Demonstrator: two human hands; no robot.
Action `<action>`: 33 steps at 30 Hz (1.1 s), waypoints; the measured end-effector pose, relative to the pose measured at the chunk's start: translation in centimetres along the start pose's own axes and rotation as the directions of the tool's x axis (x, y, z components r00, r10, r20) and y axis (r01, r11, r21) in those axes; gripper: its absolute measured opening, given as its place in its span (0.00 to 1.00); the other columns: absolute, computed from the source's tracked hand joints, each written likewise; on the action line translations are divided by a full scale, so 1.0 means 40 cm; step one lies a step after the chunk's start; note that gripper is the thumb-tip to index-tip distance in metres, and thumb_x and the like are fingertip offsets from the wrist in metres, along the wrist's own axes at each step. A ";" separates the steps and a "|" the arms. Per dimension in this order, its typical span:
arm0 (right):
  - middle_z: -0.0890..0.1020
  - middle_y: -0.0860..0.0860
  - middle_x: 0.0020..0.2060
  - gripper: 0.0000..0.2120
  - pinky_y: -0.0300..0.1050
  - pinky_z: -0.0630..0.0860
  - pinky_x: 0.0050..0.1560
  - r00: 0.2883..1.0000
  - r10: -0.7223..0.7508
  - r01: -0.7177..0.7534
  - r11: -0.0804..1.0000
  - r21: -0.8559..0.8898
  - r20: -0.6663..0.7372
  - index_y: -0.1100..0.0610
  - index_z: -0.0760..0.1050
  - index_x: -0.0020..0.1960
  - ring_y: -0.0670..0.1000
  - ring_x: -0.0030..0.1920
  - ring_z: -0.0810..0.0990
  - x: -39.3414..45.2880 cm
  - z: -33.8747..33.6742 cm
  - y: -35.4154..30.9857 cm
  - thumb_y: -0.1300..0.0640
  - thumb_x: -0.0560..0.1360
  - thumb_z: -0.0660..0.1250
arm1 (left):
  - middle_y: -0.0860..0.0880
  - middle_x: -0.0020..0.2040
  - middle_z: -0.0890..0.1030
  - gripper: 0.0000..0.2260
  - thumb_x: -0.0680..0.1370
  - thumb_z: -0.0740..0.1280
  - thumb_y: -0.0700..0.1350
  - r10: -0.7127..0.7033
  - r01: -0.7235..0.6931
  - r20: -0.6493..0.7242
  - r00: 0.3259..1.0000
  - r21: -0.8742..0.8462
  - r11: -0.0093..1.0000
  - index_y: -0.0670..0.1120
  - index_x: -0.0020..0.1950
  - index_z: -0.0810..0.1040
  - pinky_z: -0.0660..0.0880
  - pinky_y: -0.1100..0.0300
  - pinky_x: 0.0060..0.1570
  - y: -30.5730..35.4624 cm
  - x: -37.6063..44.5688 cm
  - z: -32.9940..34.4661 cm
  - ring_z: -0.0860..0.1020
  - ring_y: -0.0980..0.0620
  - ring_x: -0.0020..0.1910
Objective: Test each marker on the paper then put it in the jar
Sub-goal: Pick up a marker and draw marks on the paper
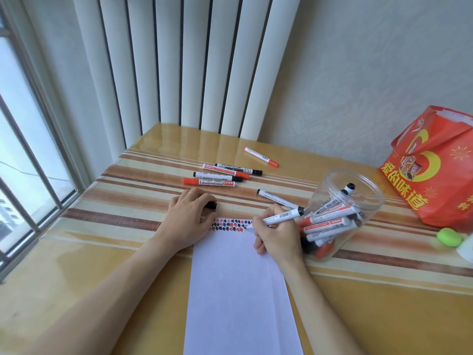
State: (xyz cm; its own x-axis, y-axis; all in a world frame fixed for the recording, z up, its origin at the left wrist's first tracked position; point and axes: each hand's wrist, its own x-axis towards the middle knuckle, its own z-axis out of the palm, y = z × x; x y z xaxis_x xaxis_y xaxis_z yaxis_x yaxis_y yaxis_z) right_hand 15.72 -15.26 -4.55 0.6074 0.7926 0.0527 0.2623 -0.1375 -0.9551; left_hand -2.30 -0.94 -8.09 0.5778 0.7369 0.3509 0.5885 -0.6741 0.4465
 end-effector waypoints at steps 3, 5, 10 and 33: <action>0.79 0.55 0.24 0.10 0.46 0.75 0.26 1.000 -0.002 0.002 1.000 -0.012 0.007 0.57 0.71 0.40 0.57 0.25 0.79 -0.001 0.000 0.000 0.63 0.76 0.71 | 0.56 0.63 0.74 0.15 0.79 0.65 0.55 0.000 0.000 0.003 1.000 0.004 1.000 0.55 0.66 0.76 0.63 0.50 0.63 -0.001 0.000 0.000 0.69 0.52 0.65; 0.79 0.53 0.24 0.10 0.46 0.75 0.27 1.000 0.000 0.001 1.000 -0.029 0.023 0.57 0.71 0.39 0.56 0.25 0.79 -0.002 0.001 -0.001 0.62 0.76 0.71 | 0.56 0.63 0.73 0.15 0.80 0.66 0.54 -0.001 0.001 0.005 1.000 0.008 1.000 0.55 0.66 0.76 0.63 0.50 0.63 -0.001 -0.001 0.000 0.69 0.52 0.65; 0.78 0.52 0.24 0.10 0.44 0.74 0.25 1.000 0.011 -0.011 0.999 -0.034 0.005 0.58 0.70 0.40 0.55 0.24 0.78 -0.005 -0.001 -0.008 0.64 0.76 0.70 | 0.55 0.63 0.74 0.16 0.79 0.64 0.55 0.003 -0.003 0.006 1.000 0.009 1.000 0.55 0.66 0.76 0.63 0.50 0.63 -0.002 0.000 -0.001 0.70 0.51 0.65; 0.78 0.53 0.24 0.09 0.42 0.69 0.22 1.000 -0.015 0.016 0.999 -0.043 0.003 0.60 0.70 0.41 0.53 0.23 0.77 -0.004 0.001 -0.004 0.63 0.77 0.69 | 0.56 0.63 0.74 0.15 0.79 0.64 0.55 -0.004 0.004 0.023 1.000 0.011 1.000 0.55 0.66 0.76 0.61 0.53 0.61 0.002 -0.001 -0.005 0.70 0.52 0.65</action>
State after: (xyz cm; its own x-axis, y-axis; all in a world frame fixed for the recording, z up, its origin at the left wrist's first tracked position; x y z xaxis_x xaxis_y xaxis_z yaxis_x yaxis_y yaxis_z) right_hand 15.53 -15.35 -4.41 0.6013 0.7962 0.0667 0.3035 -0.1504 -0.9409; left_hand -2.37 -1.02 -7.89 0.5882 0.7381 0.3305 0.5969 -0.6719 0.4384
